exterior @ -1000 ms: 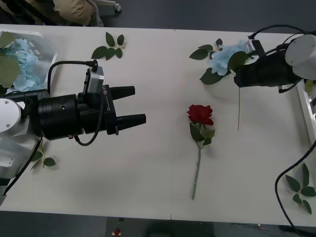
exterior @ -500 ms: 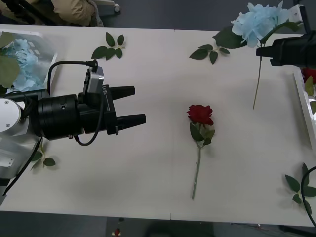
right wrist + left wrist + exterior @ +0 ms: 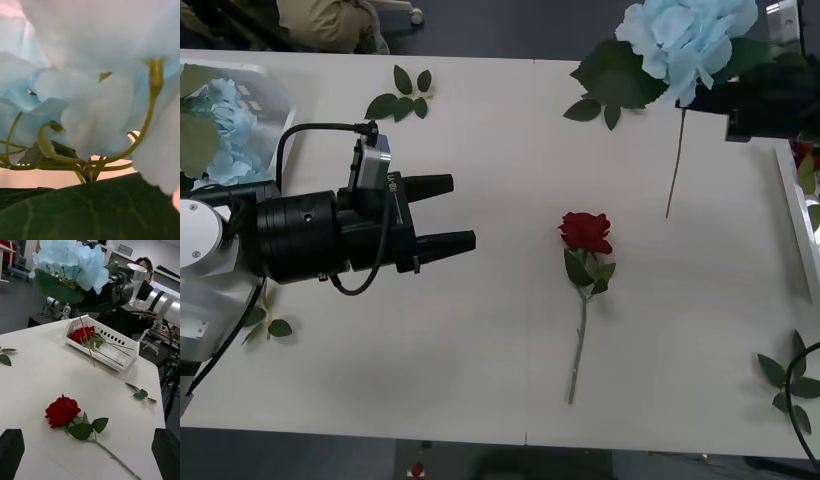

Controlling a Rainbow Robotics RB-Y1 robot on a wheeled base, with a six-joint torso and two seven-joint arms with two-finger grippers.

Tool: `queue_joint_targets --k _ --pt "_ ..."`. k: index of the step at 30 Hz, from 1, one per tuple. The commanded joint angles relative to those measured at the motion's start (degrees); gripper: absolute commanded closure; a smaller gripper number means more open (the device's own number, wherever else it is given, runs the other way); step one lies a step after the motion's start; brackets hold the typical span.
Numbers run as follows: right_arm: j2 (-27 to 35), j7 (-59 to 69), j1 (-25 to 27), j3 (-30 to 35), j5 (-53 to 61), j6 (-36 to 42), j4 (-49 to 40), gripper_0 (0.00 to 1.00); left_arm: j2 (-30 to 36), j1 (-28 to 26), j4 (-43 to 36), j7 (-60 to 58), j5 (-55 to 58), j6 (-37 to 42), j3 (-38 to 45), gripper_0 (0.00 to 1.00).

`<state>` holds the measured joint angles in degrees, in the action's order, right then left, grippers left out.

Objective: Put the red flowers into the right box and the blue flowers into the left box

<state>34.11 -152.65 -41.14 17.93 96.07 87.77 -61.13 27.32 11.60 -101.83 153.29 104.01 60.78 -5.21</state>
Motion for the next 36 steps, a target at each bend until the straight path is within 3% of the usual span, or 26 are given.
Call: queue_joint_targets --k 1,10,14,25,36 --pt "-3.17 -2.35 -0.44 2.72 3.51 3.47 -1.27 1.0 -0.78 0.62 -1.09 1.71 0.85 -0.23 1.16 0.0" --pt "-8.36 -2.35 -0.52 4.22 7.11 8.74 -1.36 1.0 -1.92 0.09 -0.3 1.71 1.46 -0.32 0.99 0.0" --pt "-11.87 -2.35 -0.61 3.07 9.48 10.06 -1.36 1.0 -2.27 2.46 1.63 1.71 6.3 -0.84 -1.03 0.0" --pt "-18.38 -2.35 -2.9 -2.2 10.8 6.1 -1.36 1.0 -0.86 6.51 6.12 1.71 7.44 -11.65 -11.58 0.0" --pt "-20.58 -2.35 -3.34 -3.61 10.45 4.26 -1.36 1.0 -1.66 8.35 8.23 1.71 8.23 -20.18 -18.44 0.0"
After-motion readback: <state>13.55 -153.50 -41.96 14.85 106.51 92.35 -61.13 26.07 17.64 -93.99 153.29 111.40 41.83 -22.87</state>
